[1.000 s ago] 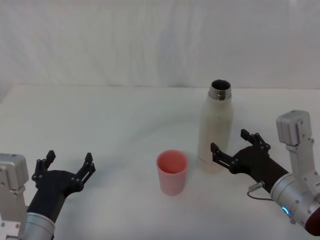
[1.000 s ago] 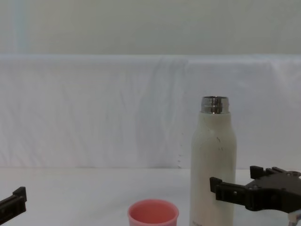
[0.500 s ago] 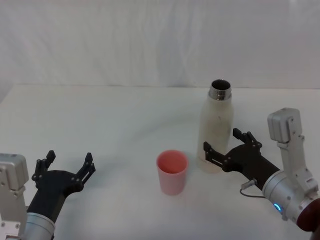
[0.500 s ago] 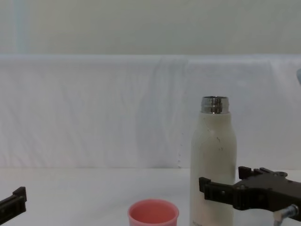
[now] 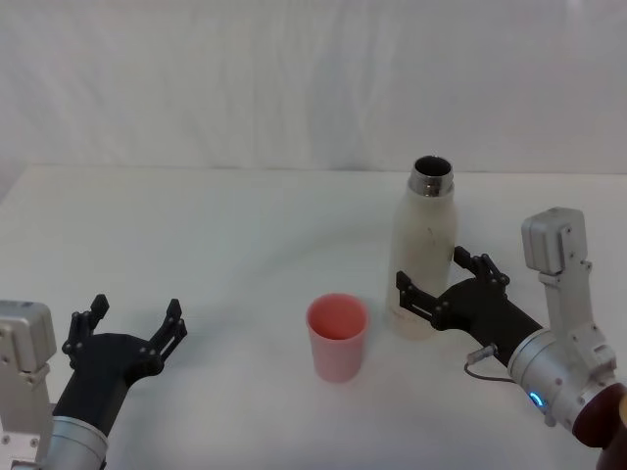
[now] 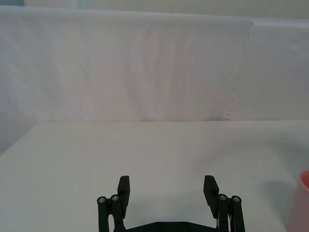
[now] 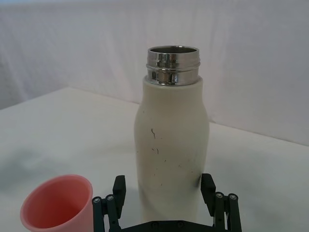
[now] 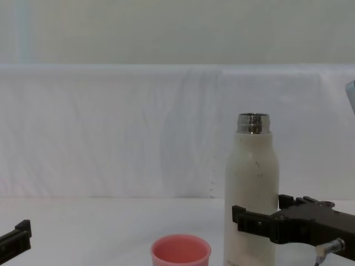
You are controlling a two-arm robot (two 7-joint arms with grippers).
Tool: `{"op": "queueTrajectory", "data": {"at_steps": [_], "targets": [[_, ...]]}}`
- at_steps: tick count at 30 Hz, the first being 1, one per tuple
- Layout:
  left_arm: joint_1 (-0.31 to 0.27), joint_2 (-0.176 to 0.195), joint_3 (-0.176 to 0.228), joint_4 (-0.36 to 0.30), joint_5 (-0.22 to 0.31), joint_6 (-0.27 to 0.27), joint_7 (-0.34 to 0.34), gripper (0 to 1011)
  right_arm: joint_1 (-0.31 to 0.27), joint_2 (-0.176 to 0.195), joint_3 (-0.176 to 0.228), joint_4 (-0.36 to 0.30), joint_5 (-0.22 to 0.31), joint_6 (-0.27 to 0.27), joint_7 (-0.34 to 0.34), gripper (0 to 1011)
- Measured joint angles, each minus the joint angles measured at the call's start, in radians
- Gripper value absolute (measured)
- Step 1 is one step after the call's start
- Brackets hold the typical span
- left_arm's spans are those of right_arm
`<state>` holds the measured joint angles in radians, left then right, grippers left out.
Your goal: Grasp the thermos with one hand and pour water into the cup lid.
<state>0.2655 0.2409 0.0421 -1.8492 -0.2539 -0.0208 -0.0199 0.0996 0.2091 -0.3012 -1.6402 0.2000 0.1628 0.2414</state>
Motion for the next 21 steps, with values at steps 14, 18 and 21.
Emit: {"op": "queueTrajectory", "data": {"at_steps": [14, 18, 21], "targets": [[0.000, 0.000, 0.000, 0.000, 0.000, 0.000, 0.000, 1001, 0.012, -0.004, -0.009, 0.012, -0.002, -0.004, -0.008, 1003], [0.000, 0.000, 0.000, 0.000, 0.000, 0.000, 0.000, 1001, 0.015, -0.006, -0.010, 0.014, -0.006, -0.004, -0.010, 1003], [0.000, 0.000, 0.000, 0.000, 0.000, 0.000, 0.000, 1001, 0.018, -0.006, -0.011, 0.015, -0.008, -0.003, -0.012, 1003]]}}
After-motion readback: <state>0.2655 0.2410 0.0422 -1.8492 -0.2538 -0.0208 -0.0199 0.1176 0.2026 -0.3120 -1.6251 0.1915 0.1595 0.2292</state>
